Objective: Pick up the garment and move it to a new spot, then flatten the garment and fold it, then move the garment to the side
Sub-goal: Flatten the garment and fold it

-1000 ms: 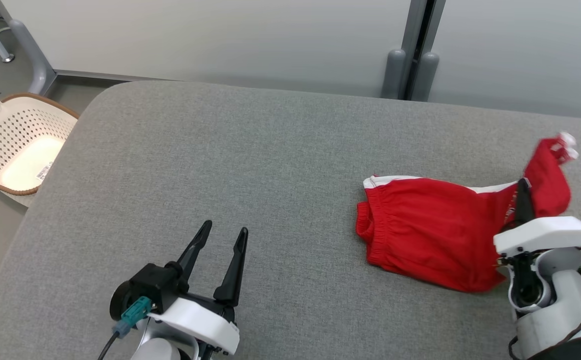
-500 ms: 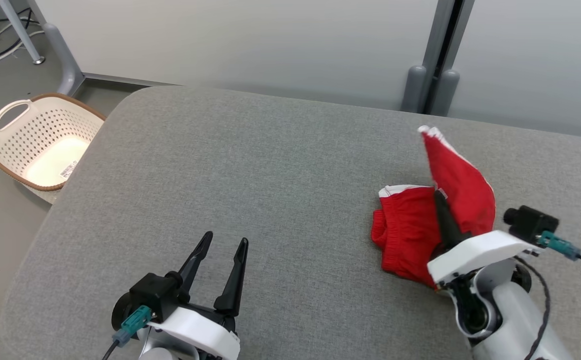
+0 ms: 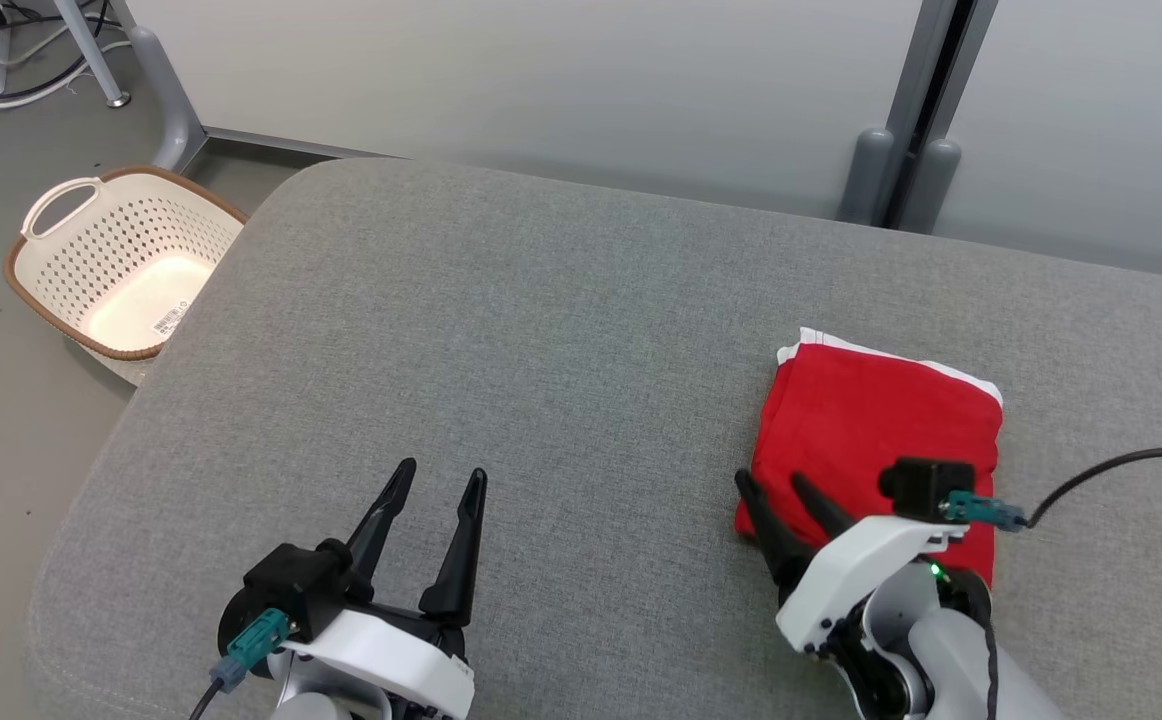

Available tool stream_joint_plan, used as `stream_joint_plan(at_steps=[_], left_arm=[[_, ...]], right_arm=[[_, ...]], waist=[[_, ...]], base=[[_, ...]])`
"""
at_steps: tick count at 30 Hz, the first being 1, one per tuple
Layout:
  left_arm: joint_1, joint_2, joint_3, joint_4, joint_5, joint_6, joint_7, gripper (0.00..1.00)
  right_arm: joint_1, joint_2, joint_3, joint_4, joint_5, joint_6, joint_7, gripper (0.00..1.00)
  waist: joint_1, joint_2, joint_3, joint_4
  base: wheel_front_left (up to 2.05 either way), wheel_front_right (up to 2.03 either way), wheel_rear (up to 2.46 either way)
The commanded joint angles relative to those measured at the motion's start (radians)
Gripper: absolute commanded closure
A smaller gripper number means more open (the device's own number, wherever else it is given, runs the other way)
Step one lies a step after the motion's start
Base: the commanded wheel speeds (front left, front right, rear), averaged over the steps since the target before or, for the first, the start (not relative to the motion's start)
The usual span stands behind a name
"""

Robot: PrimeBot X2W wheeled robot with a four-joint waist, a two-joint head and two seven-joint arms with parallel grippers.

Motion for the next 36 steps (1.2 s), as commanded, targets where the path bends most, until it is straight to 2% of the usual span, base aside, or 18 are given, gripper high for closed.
stream_joint_plan(at_steps=[1, 5, 10, 13, 15, 19, 22, 28, 33, 36], left_arm=[[0.007, 0.003, -0.001, 0.001, -0.004, -0.004, 0.000, 0.00], [0.005, 0.003, -0.003, 0.001, -0.010, -0.001, 0.000, 0.00], [-0.005, 0.003, 0.006, -0.002, -0.007, 0.004, 0.000, 0.00], [-0.006, 0.003, 0.016, -0.005, 0.000, 0.003, 0.001, 0.00], [-0.004, 0.003, 0.026, -0.013, 0.009, 0.002, 0.000, 0.00], [-0.001, 0.003, 0.040, -0.031, 0.017, 0.001, 0.000, 0.00], [0.001, 0.003, 0.054, -0.046, 0.025, 0.000, 0.000, 0.00], [0.008, 0.004, 0.086, -0.079, 0.010, -0.001, 0.001, 0.00], [0.004, 0.003, 0.120, -0.097, 0.035, -0.004, 0.001, 0.00], [0.012, 0.003, 0.124, -0.102, 0.068, -0.005, 0.001, 0.00]], right_arm=[[0.014, -0.004, 0.012, 0.017, 0.001, 0.000, 0.015, 0.00], [0.000, -0.005, 0.064, 0.081, -0.041, 0.000, 0.047, 0.00], [-0.024, -0.005, 0.086, 0.116, -0.053, 0.000, 0.013, 0.00], [-0.045, -0.013, 0.101, 0.098, -0.080, 0.000, -0.041, 0.00], [-0.057, -0.043, 0.099, 0.081, -0.125, 0.000, -0.122, 0.00], [-0.060, -0.085, 0.080, 0.043, -0.195, 0.000, -0.208, 0.00], [-0.042, -0.120, 0.037, 0.007, -0.280, 0.000, -0.248, 0.00], [0.049, -0.121, -0.099, -0.129, -0.418, 0.000, -0.269, 0.00], [0.164, -0.074, -0.244, -0.270, -0.543, 0.000, -0.270, 0.00], [0.206, -0.051, -0.289, -0.311, -0.573, 0.000, -0.270, 0.00]], waist=[[0.0000, 0.0000, 0.002, 0.001], [0.0000, 0.0000, 0.007, 0.000], [0.0000, 0.0000, 0.011, -0.017], [0.0000, 0.0000, 0.009, -0.040], [0.0000, 0.0000, 0.002, -0.069], [0.0000, 0.0000, -0.005, -0.117], [0.0000, 0.0000, -0.011, -0.153], [0.0000, 0.0000, -0.017, -0.217], [0.0000, 0.0000, -0.022, -0.252], [0.0000, 0.0000, -0.026, -0.263]], base=[[0.00, 0.00, 0.00], [0.00, 0.00, 0.00], [0.00, 0.00, 0.00], [0.00, 0.00, 0.00], [0.00, 0.00, 0.00], [0.00, 0.00, 0.00], [0.00, 0.00, 0.00], [0.00, 0.00, 0.00], [0.00, 0.00, 0.00], [0.00, 0.00, 0.00]])
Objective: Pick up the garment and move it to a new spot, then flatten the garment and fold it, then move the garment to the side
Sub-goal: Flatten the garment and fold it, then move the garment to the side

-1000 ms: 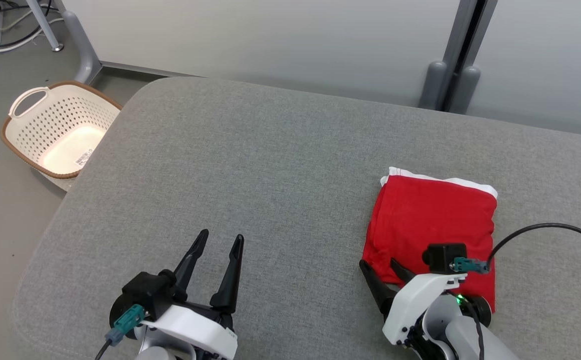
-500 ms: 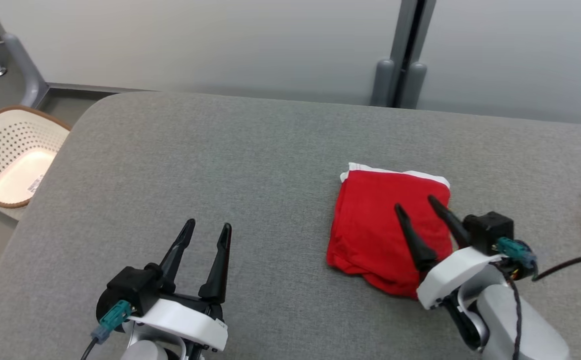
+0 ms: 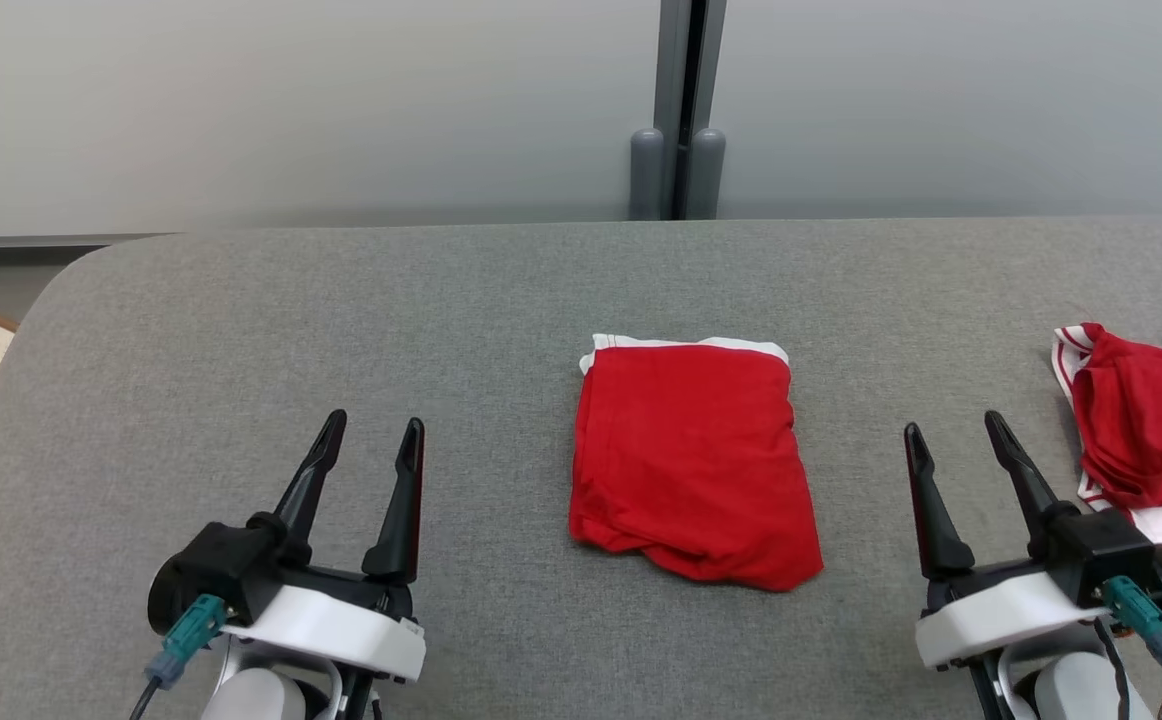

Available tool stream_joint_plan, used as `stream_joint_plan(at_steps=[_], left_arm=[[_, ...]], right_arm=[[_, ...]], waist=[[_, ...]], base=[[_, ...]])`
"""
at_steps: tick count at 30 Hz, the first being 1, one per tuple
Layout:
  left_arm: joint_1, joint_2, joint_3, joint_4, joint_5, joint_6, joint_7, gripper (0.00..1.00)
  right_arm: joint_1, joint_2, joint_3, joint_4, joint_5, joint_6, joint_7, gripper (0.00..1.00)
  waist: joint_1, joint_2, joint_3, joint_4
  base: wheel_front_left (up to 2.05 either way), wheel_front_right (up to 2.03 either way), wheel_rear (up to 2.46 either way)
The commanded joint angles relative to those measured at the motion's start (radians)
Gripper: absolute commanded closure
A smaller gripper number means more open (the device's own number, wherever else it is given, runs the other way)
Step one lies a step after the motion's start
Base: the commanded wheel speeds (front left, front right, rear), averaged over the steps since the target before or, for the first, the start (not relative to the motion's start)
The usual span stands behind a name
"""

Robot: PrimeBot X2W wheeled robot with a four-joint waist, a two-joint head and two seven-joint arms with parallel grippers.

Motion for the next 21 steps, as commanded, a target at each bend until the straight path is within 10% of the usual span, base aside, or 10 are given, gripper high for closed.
stream_joint_plan(at_steps=[1, 21], left_arm=[[0.017, 0.003, 0.001, -0.005, 0.022, -0.005, 0.000, 0.00], [0.024, 0.003, 0.007, -0.004, 0.046, 0.004, 0.000, 0.00]], right_arm=[[0.019, 0.005, -0.013, -0.016, -0.013, -0.001, -0.005, 0.00], [0.049, 0.044, -0.005, -0.011, -0.016, -0.001, -0.004, 0.00]], waist=[[0.0000, 0.0000, -0.003, -0.009], [0.0000, 0.0000, 0.018, 0.009]], base=[[0.00, 0.00, 0.00], [0.00, 0.00, 0.00]])
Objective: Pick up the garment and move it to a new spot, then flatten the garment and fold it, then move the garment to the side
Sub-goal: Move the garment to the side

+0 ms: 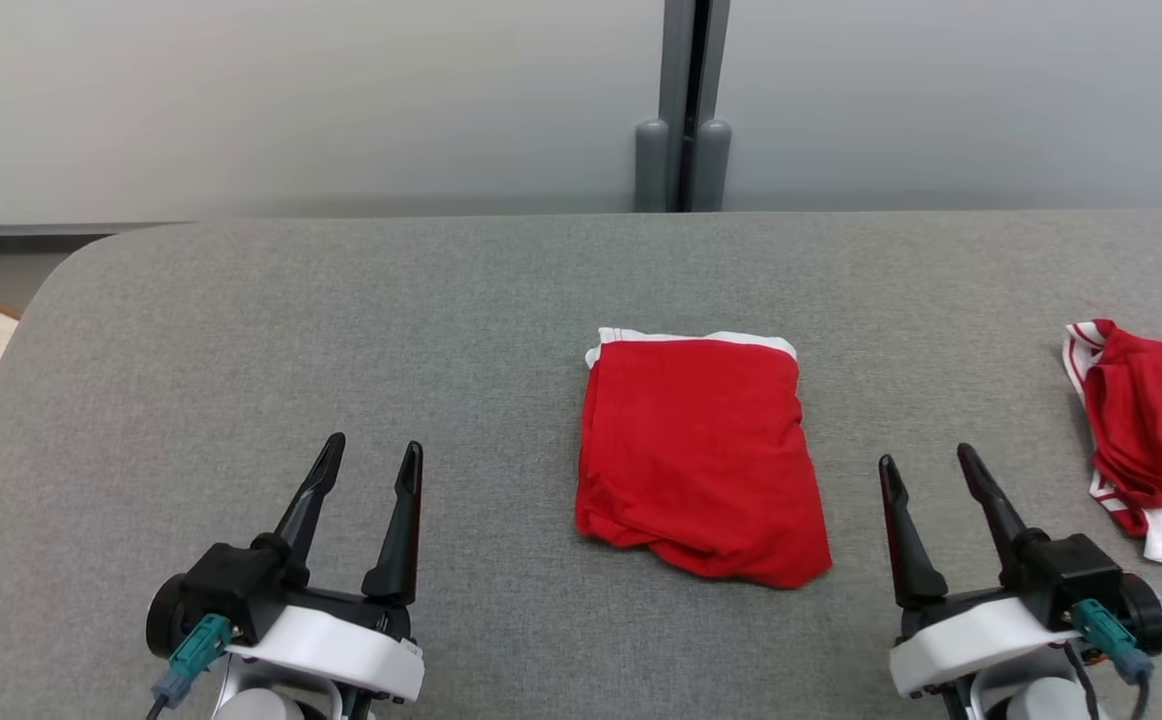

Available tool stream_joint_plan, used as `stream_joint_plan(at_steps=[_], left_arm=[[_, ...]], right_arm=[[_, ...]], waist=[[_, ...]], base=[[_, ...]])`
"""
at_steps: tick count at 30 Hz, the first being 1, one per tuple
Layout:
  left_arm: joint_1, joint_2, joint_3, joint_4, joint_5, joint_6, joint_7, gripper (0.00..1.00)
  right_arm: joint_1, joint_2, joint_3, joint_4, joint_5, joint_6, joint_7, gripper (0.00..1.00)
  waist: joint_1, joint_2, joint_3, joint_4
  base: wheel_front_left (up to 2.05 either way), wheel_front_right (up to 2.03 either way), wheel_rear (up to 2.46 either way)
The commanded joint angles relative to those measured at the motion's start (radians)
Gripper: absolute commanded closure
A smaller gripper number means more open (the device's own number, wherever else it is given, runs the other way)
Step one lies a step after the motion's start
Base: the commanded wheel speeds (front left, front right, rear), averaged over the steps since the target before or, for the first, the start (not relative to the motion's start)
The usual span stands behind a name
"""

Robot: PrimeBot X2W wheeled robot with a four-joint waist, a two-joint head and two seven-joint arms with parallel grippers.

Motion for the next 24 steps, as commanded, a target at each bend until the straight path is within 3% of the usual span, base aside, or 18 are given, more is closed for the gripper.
stream_joint_plan(at_steps=[1, 8, 24], left_arm=[[-0.019, 0.003, -0.004, -0.003, -0.007, -0.005, 0.001, 0.00], [-0.052, 0.004, -0.023, 0.000, -0.014, -0.008, 0.001, 0.00], [-0.091, 0.003, -0.045, 0.012, -0.026, -0.017, 0.001, 0.00]], right_arm=[[-0.021, -0.001, 0.012, 0.019, 0.013, -0.001, 0.000, 0.00], [-0.119, -0.002, 0.066, 0.130, 0.118, -0.001, 0.043, 0.00], [-0.258, -0.001, 0.023, 0.416, 0.230, 0.000, 0.062, 0.00]], waist=[[-0.0001, -0.0001, 0.015, 0.014], [-0.0001, -0.0001, 0.083, 0.073], [-0.0001, -0.0001, 0.150, 0.165]], base=[[0.00, 0.00, 0.00], [0.00, 0.00, 0.00], [0.00, 0.00, 0.00]])
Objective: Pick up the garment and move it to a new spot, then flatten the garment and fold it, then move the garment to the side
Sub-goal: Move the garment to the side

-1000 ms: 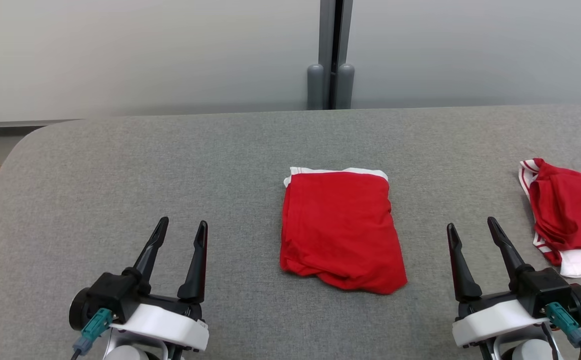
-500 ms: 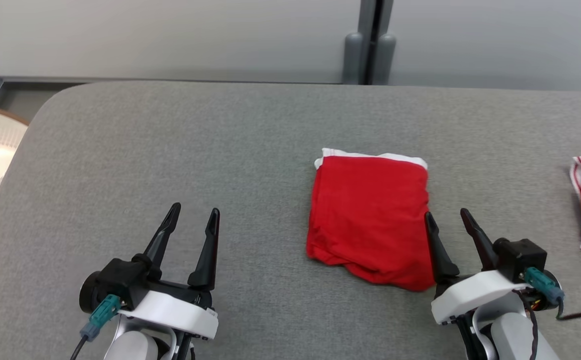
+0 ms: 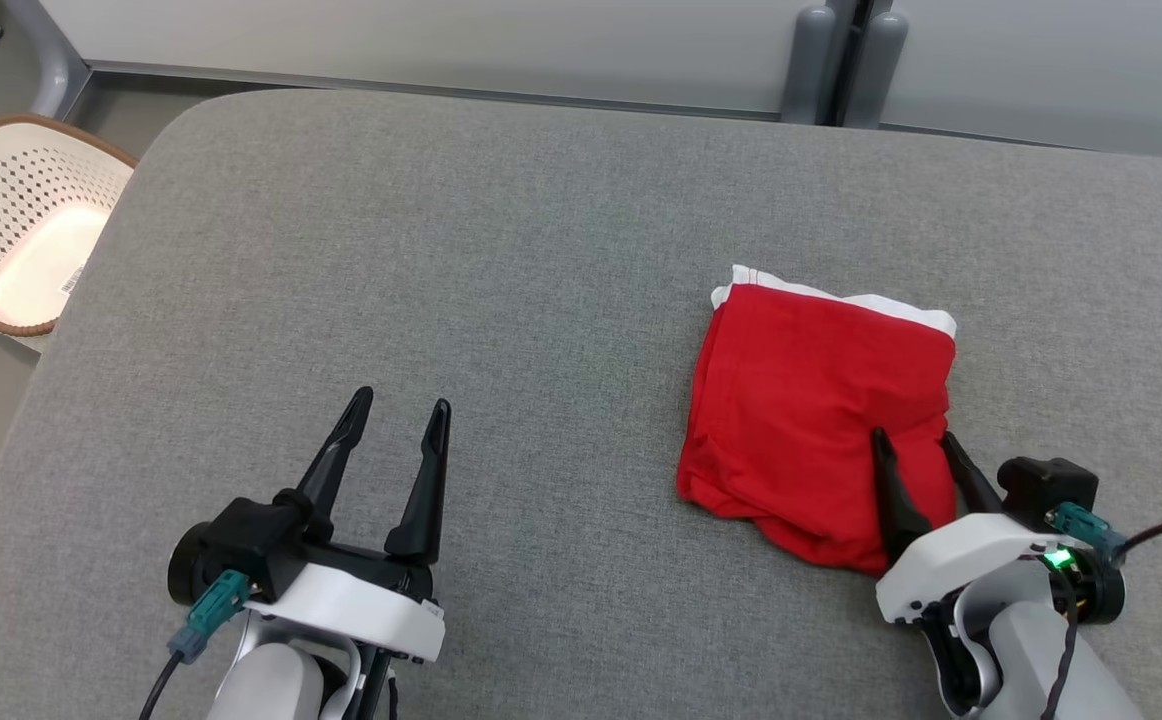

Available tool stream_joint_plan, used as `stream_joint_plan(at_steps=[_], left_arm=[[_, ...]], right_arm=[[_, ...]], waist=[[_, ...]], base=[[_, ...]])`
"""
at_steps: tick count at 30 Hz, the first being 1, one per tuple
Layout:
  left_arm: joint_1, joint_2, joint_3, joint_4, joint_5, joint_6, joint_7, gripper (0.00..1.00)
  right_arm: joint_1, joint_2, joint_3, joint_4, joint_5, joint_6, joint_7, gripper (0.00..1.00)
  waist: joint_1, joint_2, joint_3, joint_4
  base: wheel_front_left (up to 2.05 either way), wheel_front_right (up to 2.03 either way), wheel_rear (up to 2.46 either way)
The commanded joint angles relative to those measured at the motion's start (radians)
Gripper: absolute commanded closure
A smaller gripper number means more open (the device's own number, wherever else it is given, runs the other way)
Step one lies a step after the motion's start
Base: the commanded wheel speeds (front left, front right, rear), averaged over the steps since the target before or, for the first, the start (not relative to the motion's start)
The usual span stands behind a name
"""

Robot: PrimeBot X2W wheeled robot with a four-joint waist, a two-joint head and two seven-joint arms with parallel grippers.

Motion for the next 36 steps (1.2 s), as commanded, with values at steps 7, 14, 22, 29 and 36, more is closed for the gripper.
stream_joint_plan(at_steps=[7, 14, 22, 29, 36], left_arm=[[-0.015, 0.003, -0.001, -0.001, 0.009, -0.007, 0.000, 0.00], [-0.010, 0.004, -0.015, -0.008, 0.021, -0.006, 0.001, 0.00], [-0.017, 0.004, -0.067, -0.012, 0.035, -0.007, 0.000, 0.00], [-0.079, 0.008, -0.097, -0.052, 0.051, -0.007, 0.000, 0.00], [-0.169, 0.051, -0.155, -0.116, 0.049, -0.007, 0.000, 0.00]], right_arm=[[-0.050, 0.000, 0.048, 0.072, -0.026, 0.000, -0.032, 1.00], [-0.086, -0.011, 0.037, 0.053, -0.250, 0.000, -0.064, 1.00], [-0.097, -0.093, 0.115, -0.096, -0.488, -0.001, -0.069, 1.00], [-0.187, -0.264, 0.245, -0.192, -0.524, -0.001, -0.052, 1.00], [-0.288, -0.433, 0.316, -0.266, -0.472, -0.001, -0.001, 1.00]], waist=[[0.0000, -0.0001, -0.005, -0.022], [0.0000, -0.0001, -0.023, -0.094], [0.0000, -0.0001, -0.010, -0.225], [0.0000, -0.0001, 0.085, -0.370], [0.0000, -0.0001, 0.208, -0.448]], base=[[0.00, 0.00, 0.00], [0.00, 0.00, 0.00], [0.00, 0.00, 0.00], [0.00, 0.00, 0.00], [0.00, 0.00, 0.00]])
